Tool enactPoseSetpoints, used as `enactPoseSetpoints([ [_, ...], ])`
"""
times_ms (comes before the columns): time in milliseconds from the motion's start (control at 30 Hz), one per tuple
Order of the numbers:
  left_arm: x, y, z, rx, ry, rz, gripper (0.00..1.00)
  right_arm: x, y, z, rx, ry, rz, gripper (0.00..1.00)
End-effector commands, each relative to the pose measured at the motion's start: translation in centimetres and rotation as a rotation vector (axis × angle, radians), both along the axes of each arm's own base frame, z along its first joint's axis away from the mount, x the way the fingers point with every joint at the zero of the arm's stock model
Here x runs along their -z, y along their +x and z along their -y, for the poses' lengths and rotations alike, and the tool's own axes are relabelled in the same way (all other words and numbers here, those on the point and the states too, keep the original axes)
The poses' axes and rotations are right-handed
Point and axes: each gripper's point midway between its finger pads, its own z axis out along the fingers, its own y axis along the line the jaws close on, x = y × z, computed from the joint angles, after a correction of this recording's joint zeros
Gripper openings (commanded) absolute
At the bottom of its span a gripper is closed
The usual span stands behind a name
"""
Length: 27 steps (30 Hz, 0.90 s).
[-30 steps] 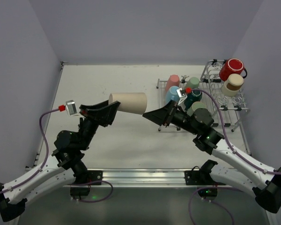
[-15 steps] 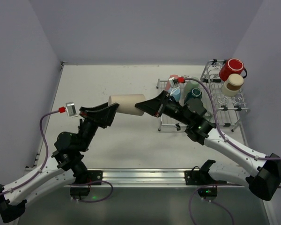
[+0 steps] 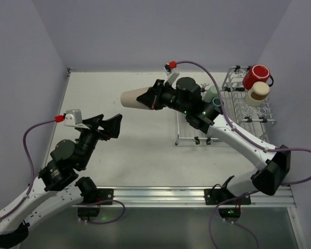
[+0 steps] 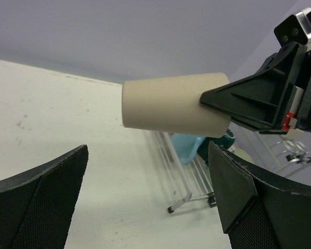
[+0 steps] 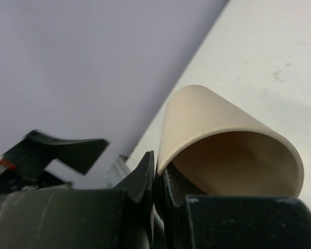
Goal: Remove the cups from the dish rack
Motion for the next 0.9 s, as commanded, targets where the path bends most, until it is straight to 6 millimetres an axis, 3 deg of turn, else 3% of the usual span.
enactPoseSetpoints([
  [0, 1.6, -0.8, -4.2, -0.122, 0.16, -0.052, 1.0, 5.0, 3.0, 1.7, 0.12, -0.332, 0.0, 0.0],
  [33, 1.6, -1.1, -4.3, -0.112, 0.166, -0.051, 1.0, 4.9, 4.5, 0.9, 0.139, -0.375, 0.013, 0.0],
  [100, 0.7, -1.8, -4.5, -0.087, 0.17, -0.041, 1.0, 7.1, 6.3, 2.2, 0.196, -0.555, 0.013, 0.0],
  [167, 1.1, -2.1, -4.8, -0.078, 0.24, -0.068, 1.0, 8.2, 9.1, 1.9, 0.25, -0.671, 0.029, 0.0],
  [200, 1.3, -2.1, -4.9, -0.075, 0.263, -0.076, 1.0, 7.3, 9.8, 2.2, 0.258, -0.728, 0.058, 0.0],
  [233, 1.9, -2.2, -4.9, -0.07, 0.297, -0.094, 1.0, 10.3, 11.1, 1.6, 0.252, -0.813, 0.036, 0.0],
  [267, 2.4, -2.2, -4.8, -0.062, 0.324, -0.1, 1.0, 11.1, 11.9, 1.7, 0.261, -0.869, 0.042, 0.0],
  [300, 2.8, -2.1, -4.7, -0.06, 0.336, -0.103, 1.0, 10.1, 12.5, 1.7, 0.261, -0.896, 0.069, 0.0],
  [333, 3.2, -2.1, -4.6, -0.058, 0.343, -0.102, 1.0, 10.7, 13.2, 1.6, 0.261, -0.924, 0.075, 0.0],
  [367, 4.2, -2.0, -4.5, -0.056, 0.354, -0.106, 1.0, 13.3, 14.1, 1.1, 0.239, -0.982, 0.062, 0.0],
  [433, 4.4, -1.9, -4.2, -0.047, 0.336, -0.082, 1.0, 13.2, 15.6, 1.5, 0.251, -1.015, 0.092, 0.0],
  [733, 4.8, -1.8, -4.3, -0.049, 0.357, -0.041, 1.0, 17.3, 19.8, 2.1, 0.16, -1.084, 0.135, 0.0],
  [867, 5.1, -1.6, -4.0, -0.039, 0.371, -0.045, 1.0, 19.4, 20.2, 2.5, 0.132, -1.106, 0.106, 0.0],
])
